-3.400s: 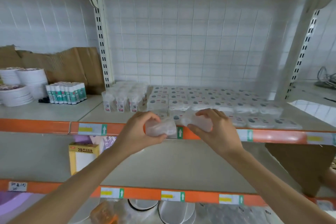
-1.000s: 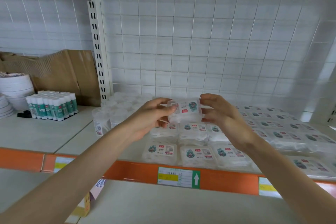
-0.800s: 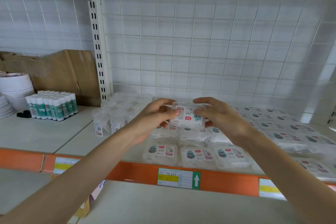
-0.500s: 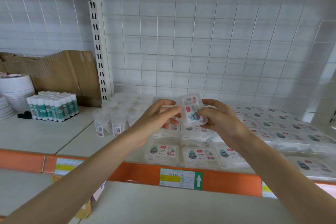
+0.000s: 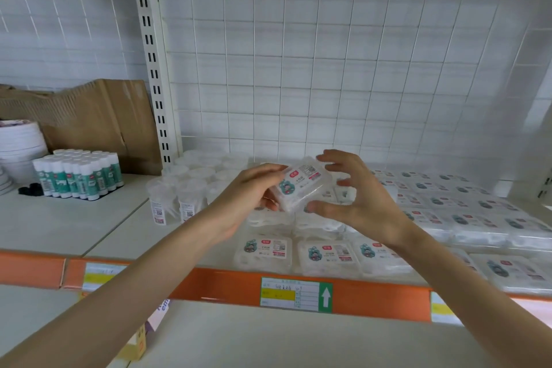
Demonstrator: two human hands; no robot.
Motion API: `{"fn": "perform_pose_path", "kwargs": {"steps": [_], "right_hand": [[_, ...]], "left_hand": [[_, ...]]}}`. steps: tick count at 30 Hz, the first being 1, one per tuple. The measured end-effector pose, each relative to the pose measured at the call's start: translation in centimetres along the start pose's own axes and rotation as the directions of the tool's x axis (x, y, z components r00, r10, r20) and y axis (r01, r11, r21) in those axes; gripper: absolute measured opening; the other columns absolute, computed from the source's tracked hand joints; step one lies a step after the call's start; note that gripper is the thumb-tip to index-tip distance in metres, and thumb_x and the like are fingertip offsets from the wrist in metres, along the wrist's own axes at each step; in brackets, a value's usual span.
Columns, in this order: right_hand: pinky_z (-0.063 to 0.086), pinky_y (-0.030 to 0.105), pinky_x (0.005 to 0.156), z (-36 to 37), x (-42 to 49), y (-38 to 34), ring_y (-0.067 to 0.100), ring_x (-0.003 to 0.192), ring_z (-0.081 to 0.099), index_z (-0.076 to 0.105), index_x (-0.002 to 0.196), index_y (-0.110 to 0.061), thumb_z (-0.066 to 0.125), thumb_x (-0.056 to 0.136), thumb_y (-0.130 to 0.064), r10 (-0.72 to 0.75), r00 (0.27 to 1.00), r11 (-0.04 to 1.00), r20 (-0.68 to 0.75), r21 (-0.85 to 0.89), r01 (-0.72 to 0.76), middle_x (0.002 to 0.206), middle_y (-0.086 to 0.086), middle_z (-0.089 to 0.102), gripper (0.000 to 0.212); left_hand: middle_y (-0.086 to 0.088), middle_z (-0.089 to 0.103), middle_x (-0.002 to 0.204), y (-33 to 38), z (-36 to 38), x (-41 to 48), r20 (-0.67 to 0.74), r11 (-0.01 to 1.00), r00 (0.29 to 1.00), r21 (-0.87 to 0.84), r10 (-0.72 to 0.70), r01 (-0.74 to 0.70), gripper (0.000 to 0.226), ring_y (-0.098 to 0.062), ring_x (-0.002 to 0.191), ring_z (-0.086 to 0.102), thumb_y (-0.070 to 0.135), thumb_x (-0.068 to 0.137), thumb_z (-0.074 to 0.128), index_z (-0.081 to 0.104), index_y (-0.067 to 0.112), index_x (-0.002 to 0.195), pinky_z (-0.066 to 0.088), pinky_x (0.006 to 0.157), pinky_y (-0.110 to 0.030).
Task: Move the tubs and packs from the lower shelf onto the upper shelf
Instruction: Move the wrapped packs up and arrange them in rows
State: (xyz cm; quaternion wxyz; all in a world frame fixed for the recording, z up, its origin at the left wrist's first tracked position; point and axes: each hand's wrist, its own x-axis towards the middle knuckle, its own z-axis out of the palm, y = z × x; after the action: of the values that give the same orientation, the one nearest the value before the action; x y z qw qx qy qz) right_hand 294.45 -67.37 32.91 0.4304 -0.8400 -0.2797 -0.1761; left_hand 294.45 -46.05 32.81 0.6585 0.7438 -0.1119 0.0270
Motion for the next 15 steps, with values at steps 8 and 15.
{"fn": "perform_pose_path", "kwargs": {"steps": [8,15], "right_hand": [[0.038,0.004,0.084,1.2,-0.6,0.3,-0.006,0.105,0.056,0.058,0.101,-0.046,0.085,0.073,-0.024,-0.154,0.986,0.978,0.061,-0.132,0.16,0.119,-0.021,0.059,0.044],[0.047,0.013,0.082,3.6,-1.9,0.3,-0.002,0.096,0.06,0.064,0.093,-0.044,0.087,0.068,-0.036,-0.073,0.996,0.994,0.057,-0.076,0.077,0.105,-0.021,0.062,0.035]], "left_hand": [[-0.022,0.066,0.112,-0.5,-1.6,-0.9,0.034,0.984,0.999,0.178,-0.009,0.003,0.023,-0.017,0.087,0.061,0.024,0.101,0.052,0.067,0.021,0.118,0.049,0.068,-0.015],[0.016,0.07,0.105,-2.3,-4.5,-3.7,-0.019,0.848,0.969,0.488,0.245,-0.205,0.027,0.009,0.098,0.062,0.035,0.101,0.047,0.069,0.023,0.112,0.046,0.079,-0.01]]}}
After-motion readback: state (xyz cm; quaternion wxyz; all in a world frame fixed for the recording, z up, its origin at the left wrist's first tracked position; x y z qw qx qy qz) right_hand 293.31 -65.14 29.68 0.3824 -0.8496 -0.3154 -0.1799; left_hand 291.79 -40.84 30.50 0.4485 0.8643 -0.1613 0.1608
